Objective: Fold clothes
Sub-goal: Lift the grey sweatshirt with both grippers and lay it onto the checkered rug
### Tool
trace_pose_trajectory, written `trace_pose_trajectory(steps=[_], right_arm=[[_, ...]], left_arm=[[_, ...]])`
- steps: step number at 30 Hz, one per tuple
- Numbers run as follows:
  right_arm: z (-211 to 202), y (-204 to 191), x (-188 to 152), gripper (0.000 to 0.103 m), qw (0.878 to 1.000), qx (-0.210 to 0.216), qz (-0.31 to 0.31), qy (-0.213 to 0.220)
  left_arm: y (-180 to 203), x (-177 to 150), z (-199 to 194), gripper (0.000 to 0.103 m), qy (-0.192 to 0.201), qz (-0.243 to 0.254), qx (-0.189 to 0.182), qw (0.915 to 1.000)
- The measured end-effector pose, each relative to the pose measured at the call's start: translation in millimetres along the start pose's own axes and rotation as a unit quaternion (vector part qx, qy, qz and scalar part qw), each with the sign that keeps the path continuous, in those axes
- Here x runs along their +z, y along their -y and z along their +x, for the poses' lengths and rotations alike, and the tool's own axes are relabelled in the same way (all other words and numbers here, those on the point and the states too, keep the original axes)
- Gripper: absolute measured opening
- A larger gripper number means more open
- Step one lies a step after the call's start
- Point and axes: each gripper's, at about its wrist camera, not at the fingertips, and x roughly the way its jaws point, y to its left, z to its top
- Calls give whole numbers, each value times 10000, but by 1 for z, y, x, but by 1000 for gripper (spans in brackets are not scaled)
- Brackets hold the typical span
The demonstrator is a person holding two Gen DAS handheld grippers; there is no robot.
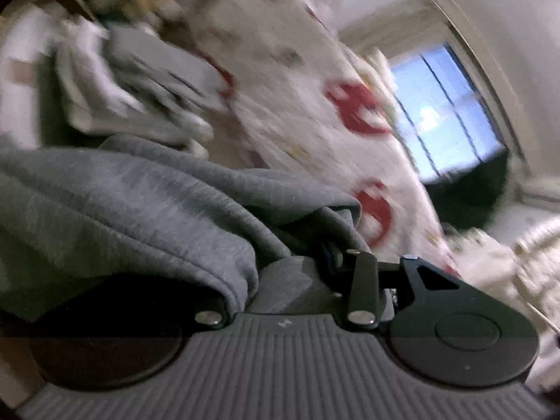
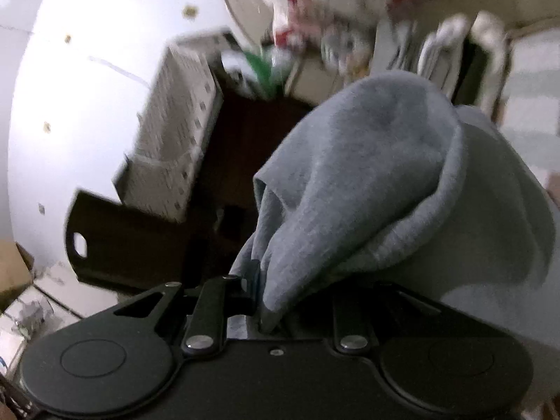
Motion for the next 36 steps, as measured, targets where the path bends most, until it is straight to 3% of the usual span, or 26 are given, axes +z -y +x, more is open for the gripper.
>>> trace_pose_trajectory(steps=[2,5,7,9,10,12,13,15,18,21,22,25,28,29,32,36], right_arm=[[-45,-7,3,25,9995,-75,-43,313],[-112,-6,9,25,9914,-1038,-60,797],[-157,-5,13,25,9795,-1674,-70,1114],[-201,-5,17,31,9596,-2416,-127,1434],[-214,-8,16,35,9262,-3378,-402,1625],[-240,-12,13,35,8385,-5022,-892,1918],[-252,-9,10,35,8416,-4982,-894,1882],[-275,-4,4,35,8478,-4902,-899,1810],[-308,3,-5,37,8561,-4795,-913,1696],[-305,3,-8,42,8513,-4931,-1020,1472],[-301,4,-7,43,8547,-4911,-954,1385],[-289,16,2,44,8871,-4462,-152,1169],[-271,39,3,46,9223,-3430,1556,868],[-262,40,2,46,9229,-3316,1794,778],[-227,13,5,47,8988,-4126,1360,593],[-200,-23,29,47,8843,-4434,1334,602]], left_arm=[[34,-13,23,38,-376,225,-68,9990],[91,-45,75,37,-925,1024,193,9902],[114,-75,121,37,-1426,1475,261,9784],[118,-104,168,39,-2051,1560,235,9659],[117,-115,180,39,-2235,1574,220,9617],[119,-134,176,42,-2284,1861,230,9554],[121,-142,172,45,-2262,2033,244,9523],[117,-143,167,64,-2062,2410,355,9477],[101,-142,148,66,-1708,2979,811,9357],[84,-137,140,66,-1681,3250,1373,9205],[77,-134,138,66,-1752,3270,1585,9150],[58,-125,129,66,-2050,3330,2145,8950],[36,-113,115,66,-2208,3078,2458,8923],[27,-108,109,66,-2266,2951,2516,8935],[2,-91,94,66,-2208,2718,2740,8957],[-26,-78,84,66,-1927,2782,3152,8866]])
